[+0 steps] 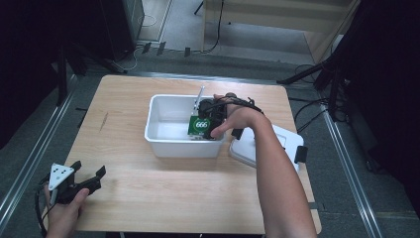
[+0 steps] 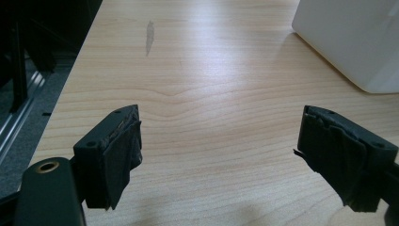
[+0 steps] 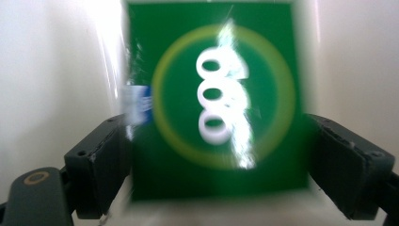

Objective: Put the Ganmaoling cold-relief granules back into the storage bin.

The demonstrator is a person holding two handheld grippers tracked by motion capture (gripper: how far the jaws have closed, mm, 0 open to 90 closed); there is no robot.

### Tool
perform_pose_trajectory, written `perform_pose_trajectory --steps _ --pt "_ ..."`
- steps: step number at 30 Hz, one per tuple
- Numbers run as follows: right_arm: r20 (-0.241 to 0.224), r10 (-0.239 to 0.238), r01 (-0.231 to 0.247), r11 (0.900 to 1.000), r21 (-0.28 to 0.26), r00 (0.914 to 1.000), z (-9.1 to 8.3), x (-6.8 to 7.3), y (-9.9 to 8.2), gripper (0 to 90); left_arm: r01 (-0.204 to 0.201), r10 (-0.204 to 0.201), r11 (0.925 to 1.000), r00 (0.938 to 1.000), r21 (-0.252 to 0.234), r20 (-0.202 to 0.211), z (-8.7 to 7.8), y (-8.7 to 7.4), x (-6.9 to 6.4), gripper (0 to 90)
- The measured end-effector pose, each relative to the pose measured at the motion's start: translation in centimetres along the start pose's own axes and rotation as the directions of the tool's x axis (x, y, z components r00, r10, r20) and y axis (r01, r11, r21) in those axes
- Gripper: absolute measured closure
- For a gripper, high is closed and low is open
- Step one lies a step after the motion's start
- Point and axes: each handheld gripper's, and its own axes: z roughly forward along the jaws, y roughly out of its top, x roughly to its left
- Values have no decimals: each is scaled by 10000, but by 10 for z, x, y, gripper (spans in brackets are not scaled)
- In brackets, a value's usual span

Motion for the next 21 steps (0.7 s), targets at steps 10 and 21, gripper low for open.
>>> perform_pose_trajectory --steps 10,21 --pt "55 364 -360 9980 -527 9993 -19 -2 -8 121 -39 39 10000 10000 -3 -22 1 0 0 147" --pt "208 514 -488 9926 -1112 9985 -45 -3 -16 128 -67 67 10000 10000 5 -53 1 0 -1 148"
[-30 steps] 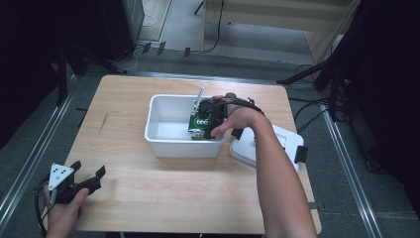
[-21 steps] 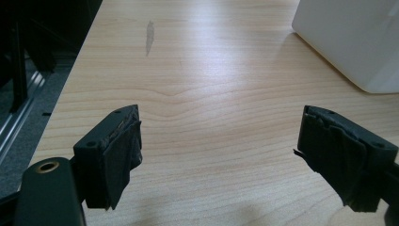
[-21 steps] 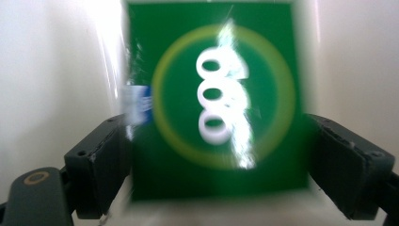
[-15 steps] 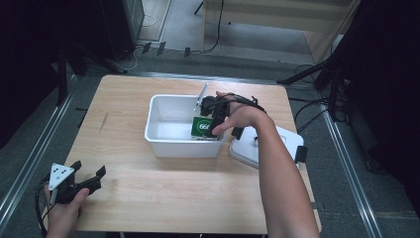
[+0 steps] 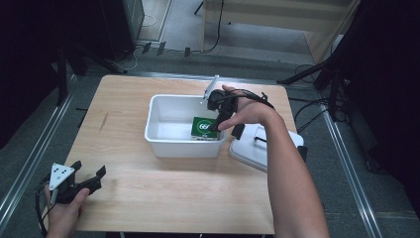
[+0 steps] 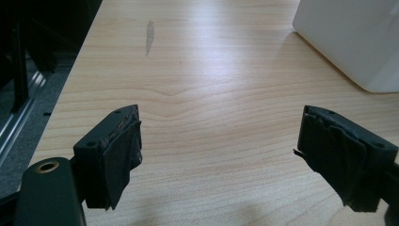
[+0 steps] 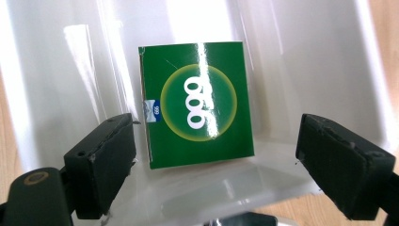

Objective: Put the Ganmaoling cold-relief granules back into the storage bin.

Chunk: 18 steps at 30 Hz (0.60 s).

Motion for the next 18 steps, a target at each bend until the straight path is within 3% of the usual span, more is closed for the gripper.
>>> perform_pose_trajectory --steps 10,18 --pt "230 147 -136 9989 -459 9996 -27 -3 -7 130 2 -2 10000 10000 5 0 0 0 0 147" --pt "429 299 -282 9988 -401 9986 -43 -5 -21 131 -37 37 10000 10000 26 -21 0 0 0 147"
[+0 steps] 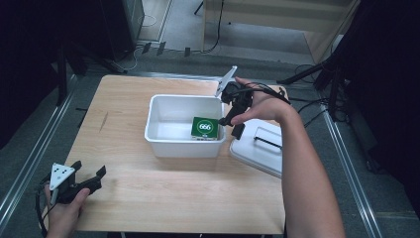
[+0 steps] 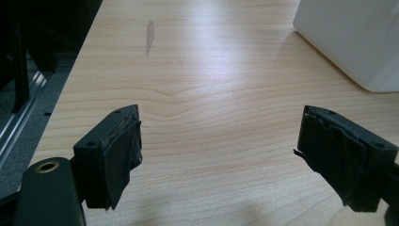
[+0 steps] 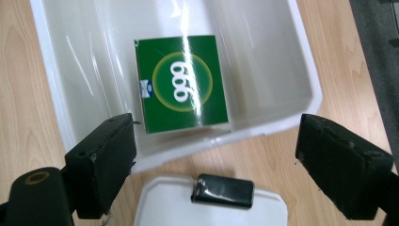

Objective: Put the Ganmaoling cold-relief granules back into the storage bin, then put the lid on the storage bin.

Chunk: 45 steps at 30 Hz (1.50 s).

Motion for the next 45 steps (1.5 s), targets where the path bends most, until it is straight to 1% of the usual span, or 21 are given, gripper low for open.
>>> perform_pose_trajectory --steps 4,6,8,17,24,28,30,32,38,45 --pt "138 63 -64 9999 79 9999 -5 -1 -10 131 13 -13 10000 10000 8 -19 0 0 0 147" --pt "159 197 -198 9998 62 9997 -8 -1 -14 133 5 -5 10000 10000 22 -23 0 0 -1 147" --pt "217 181 -182 9998 32 9996 -10 -1 -19 135 3 -2 10000 10000 24 -31 0 0 -1 148" --pt "396 496 -496 9988 2 9980 -17 0 -44 141 -12 12 10000 10000 46 -68 1 0 -1 147" --pt "449 820 -822 9966 36 9956 -17 0 -65 144 -18 19 10000 10000 53 -60 1 0 -1 147" --pt "531 894 -896 9960 9 9946 -15 0 -77 150 -31 32 10000 10000 57 -66 1 0 -2 147" --pt "599 926 -935 9956 118 9939 -15 0 -81 150 -41 42 10000 10000 72 -72 1 0 -2 147" --pt "700 966 -975 9952 92 9929 -16 0 -86 152 -31 32 10000 10000 78 -71 1 0 -2 147" --pt "781 1211 -1227 9923 166 9896 -13 0 -100 161 -22 23 10000 10000 61 -96 1 0 -2 147" --pt "846 1489 -1501 9886 76 9852 -10 0 -116 175 -49 50 9999 9999 92 -94 1 0 -2 147"
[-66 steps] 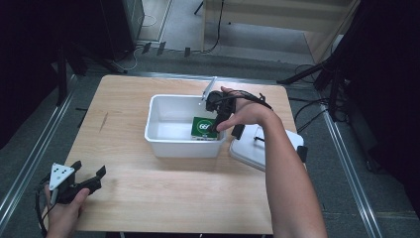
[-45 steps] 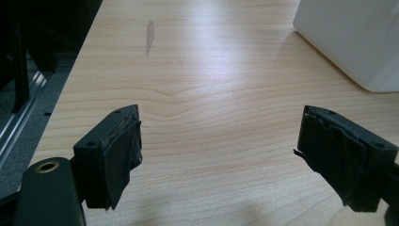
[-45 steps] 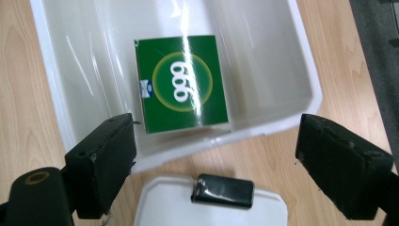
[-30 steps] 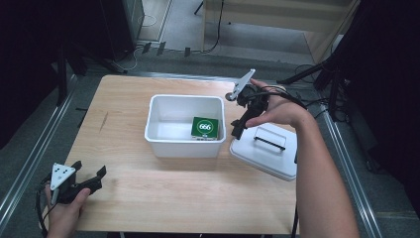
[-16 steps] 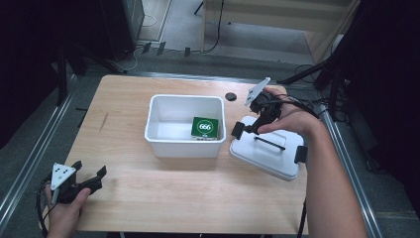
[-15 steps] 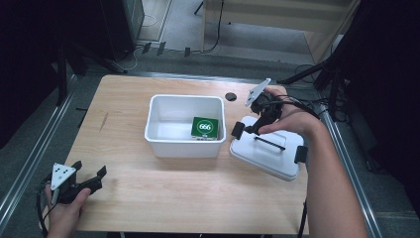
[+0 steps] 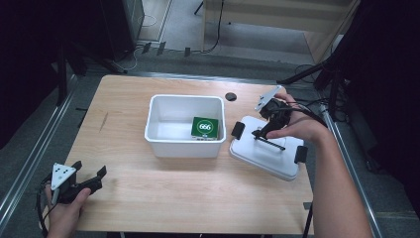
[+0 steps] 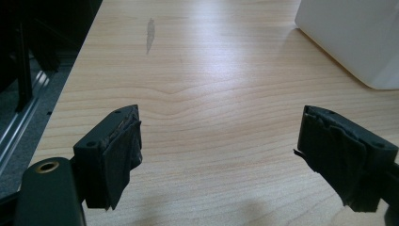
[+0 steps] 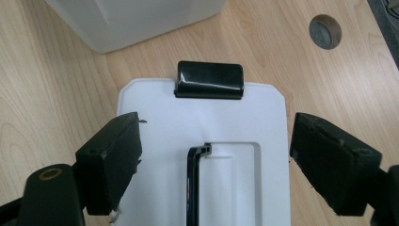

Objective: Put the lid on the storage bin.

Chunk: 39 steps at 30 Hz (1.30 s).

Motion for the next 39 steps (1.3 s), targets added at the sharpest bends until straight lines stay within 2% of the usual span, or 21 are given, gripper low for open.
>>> perform_pose_trajectory --steps 5,11,14,30,39 --pt "83 201 -203 9995 262 9998 5 -2 -11 187 -4 4 10000 10000 -20 -36 0 0 -1 147" --pt "26 458 -459 9984 335 9989 9 -4 -27 265 -66 66 10000 10000 15 -36 0 0 -1 147" --pt "-9 448 -446 9973 580 9990 12 -2 -34 277 -83 83 10000 10000 26 -46 0 0 -1 147" --pt "-18 513 -509 9946 908 9987 26 3 -56 395 -98 99 9999 9999 42 -35 0 0 -1 147" --pt "214 604 -624 9920 1094 9979 31 3 -72 462 -89 89 10000 9999 33 -68 0 0 -1 147"
